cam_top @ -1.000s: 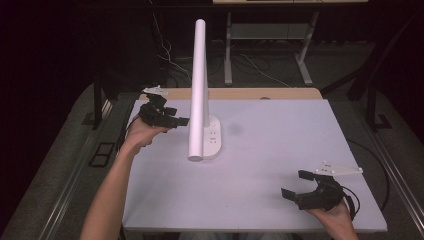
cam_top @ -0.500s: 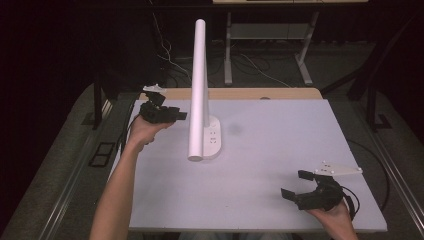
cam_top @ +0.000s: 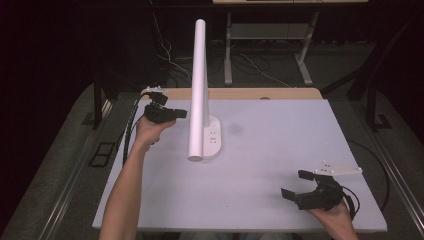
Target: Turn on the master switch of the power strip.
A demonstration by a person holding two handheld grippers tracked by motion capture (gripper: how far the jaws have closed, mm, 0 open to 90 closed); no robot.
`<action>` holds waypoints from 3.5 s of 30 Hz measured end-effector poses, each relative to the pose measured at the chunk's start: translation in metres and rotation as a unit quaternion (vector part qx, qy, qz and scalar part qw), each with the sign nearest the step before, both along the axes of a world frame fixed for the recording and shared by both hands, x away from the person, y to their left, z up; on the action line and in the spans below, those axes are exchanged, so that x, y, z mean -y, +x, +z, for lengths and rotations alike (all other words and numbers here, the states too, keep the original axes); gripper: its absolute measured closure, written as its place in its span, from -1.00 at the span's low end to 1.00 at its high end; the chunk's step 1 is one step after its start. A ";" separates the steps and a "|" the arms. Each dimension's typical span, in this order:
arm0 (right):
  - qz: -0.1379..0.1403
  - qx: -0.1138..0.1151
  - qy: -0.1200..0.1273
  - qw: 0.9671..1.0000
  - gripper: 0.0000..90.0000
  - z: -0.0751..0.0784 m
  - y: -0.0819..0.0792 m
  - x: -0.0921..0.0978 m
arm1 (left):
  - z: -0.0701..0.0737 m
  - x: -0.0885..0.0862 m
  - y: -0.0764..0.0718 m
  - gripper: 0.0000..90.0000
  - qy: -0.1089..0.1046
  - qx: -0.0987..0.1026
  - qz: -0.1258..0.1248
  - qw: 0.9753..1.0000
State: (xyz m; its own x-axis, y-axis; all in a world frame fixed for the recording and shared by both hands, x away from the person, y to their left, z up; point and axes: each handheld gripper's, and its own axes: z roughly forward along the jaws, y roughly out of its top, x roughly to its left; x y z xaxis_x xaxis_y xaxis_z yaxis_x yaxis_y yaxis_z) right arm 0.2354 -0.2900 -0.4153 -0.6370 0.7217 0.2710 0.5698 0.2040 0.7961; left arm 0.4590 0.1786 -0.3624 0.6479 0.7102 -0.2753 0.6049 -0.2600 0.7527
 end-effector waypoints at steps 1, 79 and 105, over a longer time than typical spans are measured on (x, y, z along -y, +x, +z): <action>0.001 0.000 0.000 1.000 -1.00 0.000 0.000 0.000 | -0.002 0.001 0.001 0.89 0.002 -0.002 -0.002 1.000; 0.017 -0.009 -0.011 1.000 -1.00 -0.002 0.001 -0.002 | -0.068 0.038 0.025 1.00 0.005 -0.021 -0.003 1.000; 0.014 -0.007 -0.008 1.000 -1.00 -0.001 0.001 0.000 | -0.065 0.049 0.026 1.00 0.016 -0.031 0.027 0.999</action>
